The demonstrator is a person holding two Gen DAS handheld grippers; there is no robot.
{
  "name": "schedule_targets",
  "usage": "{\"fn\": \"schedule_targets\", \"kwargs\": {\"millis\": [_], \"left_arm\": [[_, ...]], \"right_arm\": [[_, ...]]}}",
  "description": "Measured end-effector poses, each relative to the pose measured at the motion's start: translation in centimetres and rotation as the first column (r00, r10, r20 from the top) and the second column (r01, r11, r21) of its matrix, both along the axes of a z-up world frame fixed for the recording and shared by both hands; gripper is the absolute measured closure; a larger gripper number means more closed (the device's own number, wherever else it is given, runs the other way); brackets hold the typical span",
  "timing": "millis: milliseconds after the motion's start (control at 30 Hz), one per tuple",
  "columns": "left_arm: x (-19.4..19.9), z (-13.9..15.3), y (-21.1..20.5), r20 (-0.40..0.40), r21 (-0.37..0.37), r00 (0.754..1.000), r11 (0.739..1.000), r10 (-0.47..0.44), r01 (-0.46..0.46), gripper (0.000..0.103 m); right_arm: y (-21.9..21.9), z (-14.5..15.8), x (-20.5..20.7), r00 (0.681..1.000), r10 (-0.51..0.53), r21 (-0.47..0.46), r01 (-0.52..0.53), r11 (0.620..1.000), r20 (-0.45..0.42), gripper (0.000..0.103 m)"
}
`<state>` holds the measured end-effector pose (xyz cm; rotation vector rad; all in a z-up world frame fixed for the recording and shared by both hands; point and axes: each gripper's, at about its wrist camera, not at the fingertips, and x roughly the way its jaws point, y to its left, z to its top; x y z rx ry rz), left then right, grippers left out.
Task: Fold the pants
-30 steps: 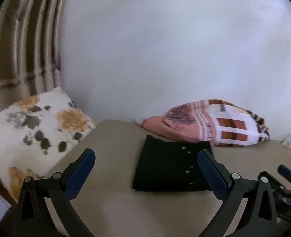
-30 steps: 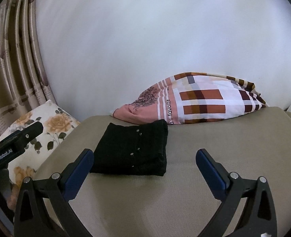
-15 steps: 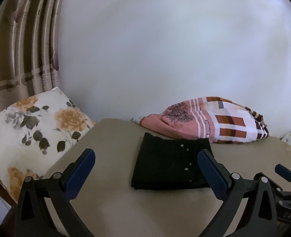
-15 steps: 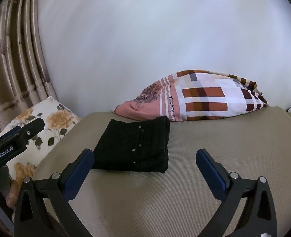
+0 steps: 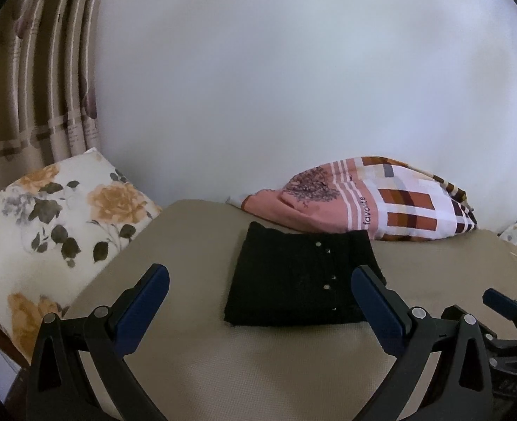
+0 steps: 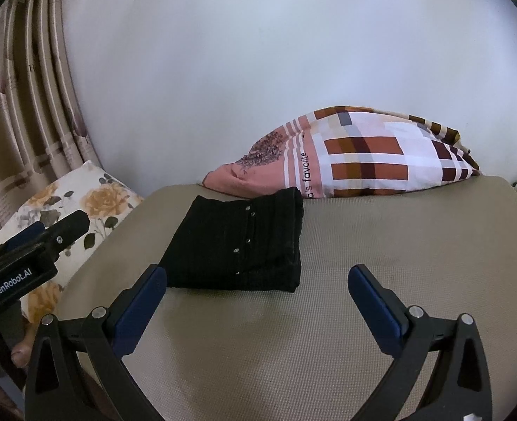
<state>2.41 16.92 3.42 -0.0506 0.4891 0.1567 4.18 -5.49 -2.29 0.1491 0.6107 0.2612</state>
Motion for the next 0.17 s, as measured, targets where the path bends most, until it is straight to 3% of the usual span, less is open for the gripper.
{"fn": "schedule_targets", "kwargs": {"millis": [167], "left_arm": [[0.17, -0.11, 0.32, -0.024, -0.034, 1.0, 0.999, -0.014, 0.014, 0.0]], "right_arm": [[0.05, -0.05, -0.03, 1.0, -0.001, -0.002, 0.001, 1.0, -0.001, 0.0]]}}
